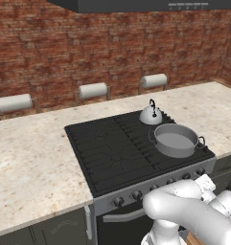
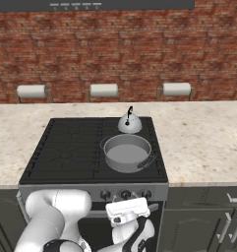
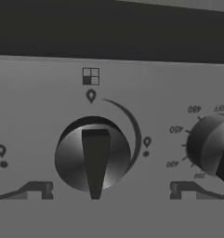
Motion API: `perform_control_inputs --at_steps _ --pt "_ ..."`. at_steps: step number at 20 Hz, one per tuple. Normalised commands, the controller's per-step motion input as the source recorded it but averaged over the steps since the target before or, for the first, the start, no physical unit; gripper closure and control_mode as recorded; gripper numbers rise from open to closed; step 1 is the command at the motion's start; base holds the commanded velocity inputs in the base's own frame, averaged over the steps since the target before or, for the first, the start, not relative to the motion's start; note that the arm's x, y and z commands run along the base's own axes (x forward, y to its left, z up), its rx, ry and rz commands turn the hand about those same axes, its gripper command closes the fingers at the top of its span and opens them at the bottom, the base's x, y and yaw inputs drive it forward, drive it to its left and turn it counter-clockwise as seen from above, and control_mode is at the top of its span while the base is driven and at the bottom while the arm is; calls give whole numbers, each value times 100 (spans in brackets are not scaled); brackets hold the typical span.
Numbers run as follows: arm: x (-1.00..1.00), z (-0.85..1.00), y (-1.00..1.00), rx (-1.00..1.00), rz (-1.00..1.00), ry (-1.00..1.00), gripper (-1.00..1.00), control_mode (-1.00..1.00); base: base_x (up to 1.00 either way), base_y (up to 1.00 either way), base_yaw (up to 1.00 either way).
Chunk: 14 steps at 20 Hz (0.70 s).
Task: Pick the kettle from the cabinet and place it on a stove burner. Then pick the pot from the counter and place it on another stove burner. Finally, turn both burners on.
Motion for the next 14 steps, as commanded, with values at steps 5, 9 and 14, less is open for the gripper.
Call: perform_control_inputs --at_steps 5,9,14 --pt "9 -11 0 0 0 0 -100 -100 0 0 0" --pt "9 -13 -4 0 0 0 -100 -100 0 0 0" --pt "6 -13 -9 0 0 0 -100 -100 0 0 0"
